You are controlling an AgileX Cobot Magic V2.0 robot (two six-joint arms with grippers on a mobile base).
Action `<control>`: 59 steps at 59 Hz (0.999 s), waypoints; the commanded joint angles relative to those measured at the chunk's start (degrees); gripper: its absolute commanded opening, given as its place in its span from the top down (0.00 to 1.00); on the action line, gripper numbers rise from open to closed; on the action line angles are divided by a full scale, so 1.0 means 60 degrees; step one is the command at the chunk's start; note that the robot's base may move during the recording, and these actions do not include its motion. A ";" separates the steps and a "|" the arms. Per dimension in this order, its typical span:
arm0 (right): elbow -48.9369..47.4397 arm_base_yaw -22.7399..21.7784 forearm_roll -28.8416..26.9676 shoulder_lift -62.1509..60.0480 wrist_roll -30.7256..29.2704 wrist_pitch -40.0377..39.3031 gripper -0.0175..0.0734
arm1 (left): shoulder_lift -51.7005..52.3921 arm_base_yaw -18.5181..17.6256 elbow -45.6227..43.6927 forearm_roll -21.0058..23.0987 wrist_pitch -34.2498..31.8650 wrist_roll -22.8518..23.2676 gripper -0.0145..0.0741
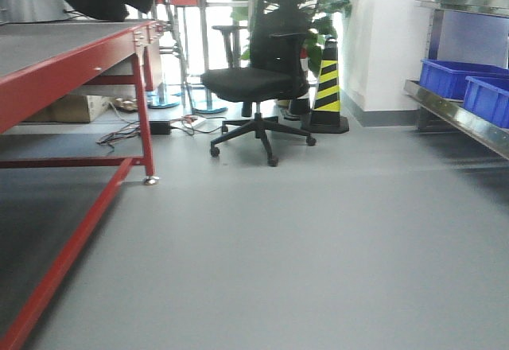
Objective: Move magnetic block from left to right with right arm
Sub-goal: 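Turn the base past the office chair, keeping the cube gripped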
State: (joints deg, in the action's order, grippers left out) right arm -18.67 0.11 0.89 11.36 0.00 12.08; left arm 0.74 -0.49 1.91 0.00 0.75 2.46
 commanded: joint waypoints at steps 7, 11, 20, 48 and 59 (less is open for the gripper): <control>-0.0255 -0.0051 0.0108 0.0116 0.0000 -0.0917 0.60 | 0.0112 -0.0001 0.0073 0.0000 -0.0843 0.0042 0.97; -0.0255 -0.0051 0.0108 0.0116 0.0000 -0.0917 0.60 | 0.0112 -0.0001 0.0073 0.0000 -0.0843 0.0042 0.97; -0.0255 -0.0051 0.0108 0.0116 0.0000 -0.0917 0.60 | 0.0112 -0.0001 0.0073 0.0000 -0.0843 0.0042 0.97; -0.0255 -0.0051 0.0108 0.0116 0.0000 -0.0917 0.60 | 0.0112 -0.0001 0.0073 0.0000 -0.0843 0.0042 0.97; -0.0255 -0.0051 0.0108 0.0116 0.0000 -0.0917 0.60 | 0.0112 -0.0001 0.0073 0.0000 -0.0843 0.0042 0.97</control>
State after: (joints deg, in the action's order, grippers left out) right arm -18.67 0.11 0.89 11.36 0.00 12.08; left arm 0.74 -0.49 1.91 0.00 0.75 2.46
